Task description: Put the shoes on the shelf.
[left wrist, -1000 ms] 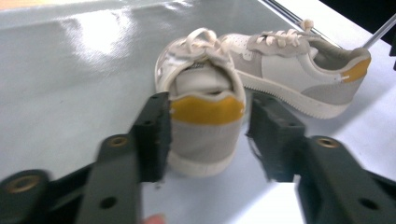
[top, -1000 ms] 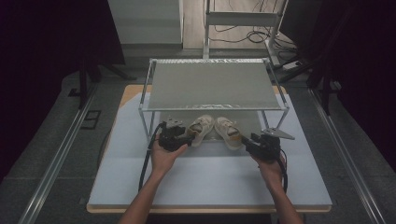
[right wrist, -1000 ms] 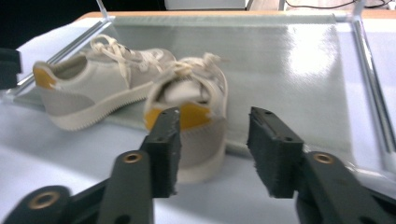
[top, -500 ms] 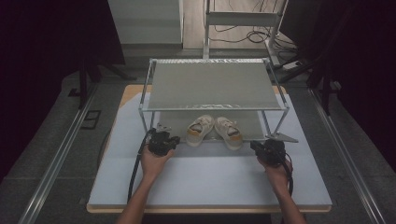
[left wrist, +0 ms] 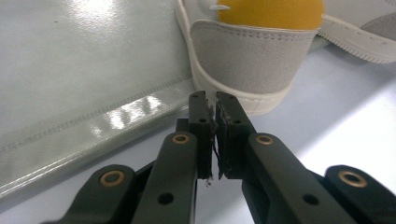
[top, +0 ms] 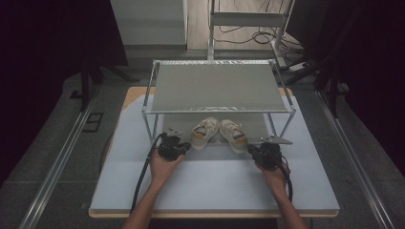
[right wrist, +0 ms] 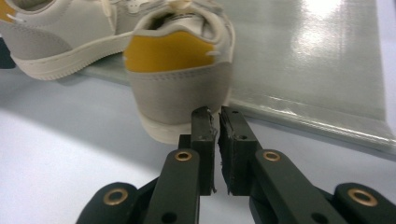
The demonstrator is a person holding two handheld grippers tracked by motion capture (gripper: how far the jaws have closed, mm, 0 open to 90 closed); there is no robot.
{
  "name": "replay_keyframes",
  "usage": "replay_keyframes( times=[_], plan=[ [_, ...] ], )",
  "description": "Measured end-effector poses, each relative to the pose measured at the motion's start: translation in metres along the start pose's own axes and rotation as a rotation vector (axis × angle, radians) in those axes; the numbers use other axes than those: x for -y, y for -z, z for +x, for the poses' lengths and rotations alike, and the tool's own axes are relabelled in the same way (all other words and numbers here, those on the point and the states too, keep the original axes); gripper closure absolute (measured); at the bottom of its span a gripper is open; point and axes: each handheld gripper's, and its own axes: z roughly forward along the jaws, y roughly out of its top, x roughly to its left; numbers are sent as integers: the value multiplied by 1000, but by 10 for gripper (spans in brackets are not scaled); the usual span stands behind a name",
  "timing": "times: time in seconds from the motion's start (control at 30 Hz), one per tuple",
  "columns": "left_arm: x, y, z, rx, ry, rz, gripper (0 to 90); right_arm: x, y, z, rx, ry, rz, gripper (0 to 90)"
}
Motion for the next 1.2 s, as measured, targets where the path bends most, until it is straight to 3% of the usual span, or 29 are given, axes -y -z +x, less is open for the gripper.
replay_keyframes(
  times=[0.27, 0.5, 0.93, 1.2],
  plan=[
    [-2, 0, -1, -3, -18, 16, 874, -1, -1, 4, -1, 13, -1, 882],
    [-3, -2, -7, 25, -23, 15, 873, 0, -3, 7, -27, 24, -4, 891],
    [-7, -12, -30, 78, -50, 25, 865, -2, -10, 24, -73, 60, -5, 895],
    [-9, -16, -35, 95, -63, 25, 862, -3, -12, 27, -79, 72, -5, 896]
  ],
)
